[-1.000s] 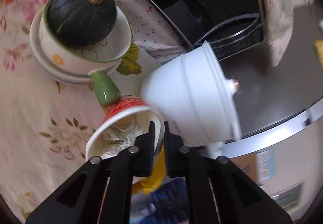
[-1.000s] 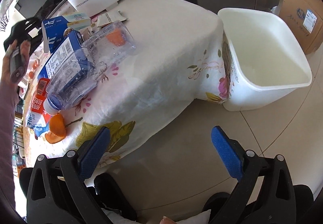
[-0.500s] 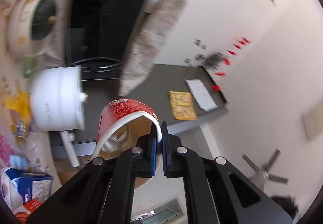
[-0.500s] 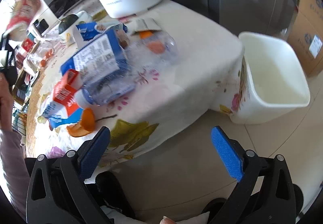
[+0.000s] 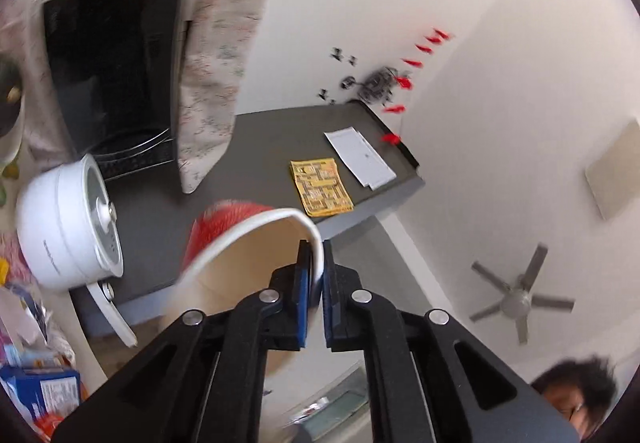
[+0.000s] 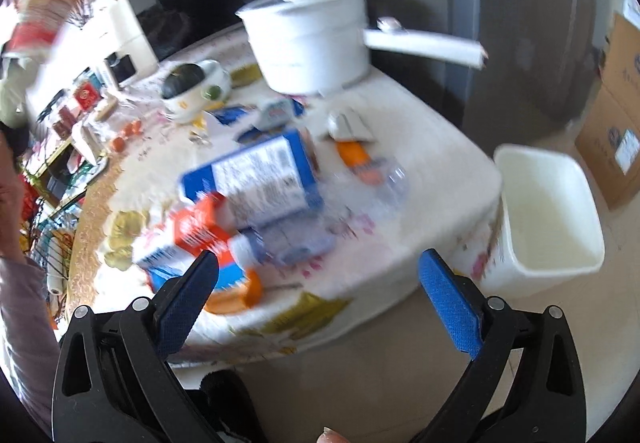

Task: Collect trash
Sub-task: 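Lift the noodle cup with the left tool while the right tool reaches the crumpled paper, then close the right tool on the crumpled white paper and lift it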

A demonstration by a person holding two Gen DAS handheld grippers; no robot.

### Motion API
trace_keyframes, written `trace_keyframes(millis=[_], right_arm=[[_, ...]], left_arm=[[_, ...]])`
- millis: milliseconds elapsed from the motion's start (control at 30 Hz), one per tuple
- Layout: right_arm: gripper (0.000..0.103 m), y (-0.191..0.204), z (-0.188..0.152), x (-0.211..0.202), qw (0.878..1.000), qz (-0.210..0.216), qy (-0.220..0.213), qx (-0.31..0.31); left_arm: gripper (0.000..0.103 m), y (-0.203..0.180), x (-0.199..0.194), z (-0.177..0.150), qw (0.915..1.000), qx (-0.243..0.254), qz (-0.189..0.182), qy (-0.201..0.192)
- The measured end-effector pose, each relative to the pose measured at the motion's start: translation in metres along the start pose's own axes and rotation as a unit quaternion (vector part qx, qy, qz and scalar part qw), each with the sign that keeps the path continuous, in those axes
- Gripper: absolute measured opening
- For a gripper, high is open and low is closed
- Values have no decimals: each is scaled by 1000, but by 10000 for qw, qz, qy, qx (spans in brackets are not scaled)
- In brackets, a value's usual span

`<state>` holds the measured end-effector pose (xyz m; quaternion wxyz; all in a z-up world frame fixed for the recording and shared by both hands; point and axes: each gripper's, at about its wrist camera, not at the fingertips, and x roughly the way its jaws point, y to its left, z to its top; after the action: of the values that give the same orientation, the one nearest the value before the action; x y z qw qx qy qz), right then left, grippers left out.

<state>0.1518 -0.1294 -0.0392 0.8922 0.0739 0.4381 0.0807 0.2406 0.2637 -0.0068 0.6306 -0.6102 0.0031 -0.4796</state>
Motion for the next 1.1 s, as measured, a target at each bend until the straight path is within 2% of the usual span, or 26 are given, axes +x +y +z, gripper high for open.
trace_keyframes(millis=[133,200,233,300,333,367,400,433,467,500,567,600,633,667,700,733,767,800,1000,1100], right_arm=[[96,28,23,2,9996,105,-161,-184],[96,41,32,10,9994,261,-59,-231],[96,51,35,18,9987,412,95,-278],[96,68,38,29,9972,595,294,-359],[96,81,39,35,9954,730,397,-467],[96,94,38,40,9939,799,474,-589],[96,107,38,45,9926,830,528,-715],[96,123,38,51,9910,842,573,-873],[96,137,38,57,9894,856,607,-1007],[96,152,39,64,9876,878,649,-1130],[96,177,41,76,9856,869,732,-1253],[96,195,42,88,9838,827,854,-1339],[96,207,41,96,9823,807,957,-1397],[96,222,40,107,9798,826,1101,-1450],[96,232,39,115,9784,842,1183,-1472],[96,246,36,126,9765,835,1289,-1511],[96,256,32,134,9748,819,1368,-1558],[96,268,27,144,9727,794,1447,-1632],[95,304,12,181,9657,550,1728,-1857],[84,310,7,193,9626,380,1791,-1997]], left_arm=[[5,-21,-4,3,9986,447,287,-65],[5,-35,-6,7,9937,803,780,-48],[5,-42,-5,7,9895,1003,1043,-60],[5,-60,-8,4,9714,1582,1769,-101],[5,-68,-7,3,9603,1844,2089,-119],[5,-79,-8,0,9443,2183,2458,-159],[5,-88,-10,-1,9330,2399,2675,-198],[5,-100,-10,-3,9159,2698,2961,-260],[5,-108,-15,-4,9058,2863,3109,-304],[5,-119,-19,-5,8905,3085,3321,-388],[5,-137,-29,-10,8546,3520,3770,-606],[5,-143,-30,-13,8329,3741,4014,-721],[5,-148,-33,-15,8185,3870,4172,-791],[5,-152,-34,-16,7977,4034,4392,-896],[5,-156,-42,-17,7871,4112,4498,-957],[5,-158,-47,-16,7803,4152,4570,-1002],[5,-158,-53,-13,7759,4132,4648,-1056],[5,-156,-56,-9,7757,4087,4685,-1083],[5,-152,-92,5,7817,3785,4798,-1246],[5,-150,-102,7,7834,3701,4826,-1286]])
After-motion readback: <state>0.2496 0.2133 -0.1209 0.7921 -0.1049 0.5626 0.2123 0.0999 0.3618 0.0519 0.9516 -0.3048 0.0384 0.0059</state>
